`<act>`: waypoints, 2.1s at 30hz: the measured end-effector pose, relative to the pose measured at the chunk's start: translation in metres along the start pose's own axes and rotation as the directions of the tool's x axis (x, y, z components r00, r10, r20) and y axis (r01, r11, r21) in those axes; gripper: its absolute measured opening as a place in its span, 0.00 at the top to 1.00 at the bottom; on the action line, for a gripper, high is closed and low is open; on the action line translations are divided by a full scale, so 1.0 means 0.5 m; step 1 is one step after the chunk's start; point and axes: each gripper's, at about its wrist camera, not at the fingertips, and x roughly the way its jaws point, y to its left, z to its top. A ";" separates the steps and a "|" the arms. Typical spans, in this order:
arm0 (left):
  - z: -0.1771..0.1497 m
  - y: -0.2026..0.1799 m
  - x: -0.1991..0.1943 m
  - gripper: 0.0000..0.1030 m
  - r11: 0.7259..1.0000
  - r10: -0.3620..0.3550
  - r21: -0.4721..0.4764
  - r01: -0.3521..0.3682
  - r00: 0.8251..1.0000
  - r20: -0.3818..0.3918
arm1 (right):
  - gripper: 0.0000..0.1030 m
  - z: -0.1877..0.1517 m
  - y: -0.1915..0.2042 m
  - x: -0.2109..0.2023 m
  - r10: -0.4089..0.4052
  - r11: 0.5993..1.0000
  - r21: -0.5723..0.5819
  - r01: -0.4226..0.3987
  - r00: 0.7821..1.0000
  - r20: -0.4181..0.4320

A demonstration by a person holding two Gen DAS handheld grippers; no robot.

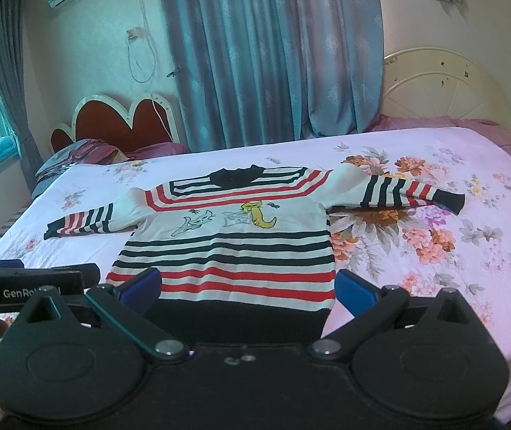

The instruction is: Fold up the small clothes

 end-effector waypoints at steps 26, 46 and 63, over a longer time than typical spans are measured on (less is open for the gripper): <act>0.035 0.010 0.093 0.00 1.000 -0.002 0.003 0.002 1.000 -0.029 | 0.01 0.021 -0.006 0.067 -0.042 0.999 0.013 0.042 0.999 -0.025; 0.134 0.054 0.316 0.00 0.998 -0.056 0.020 0.058 0.996 -0.073 | 0.01 0.080 -0.036 0.223 -0.211 0.969 0.118 0.216 0.976 -0.055; 0.199 0.029 0.500 0.00 0.994 -0.107 -0.026 0.104 0.987 -0.119 | 0.01 0.141 -0.127 0.354 -0.339 0.925 0.154 0.346 0.938 -0.071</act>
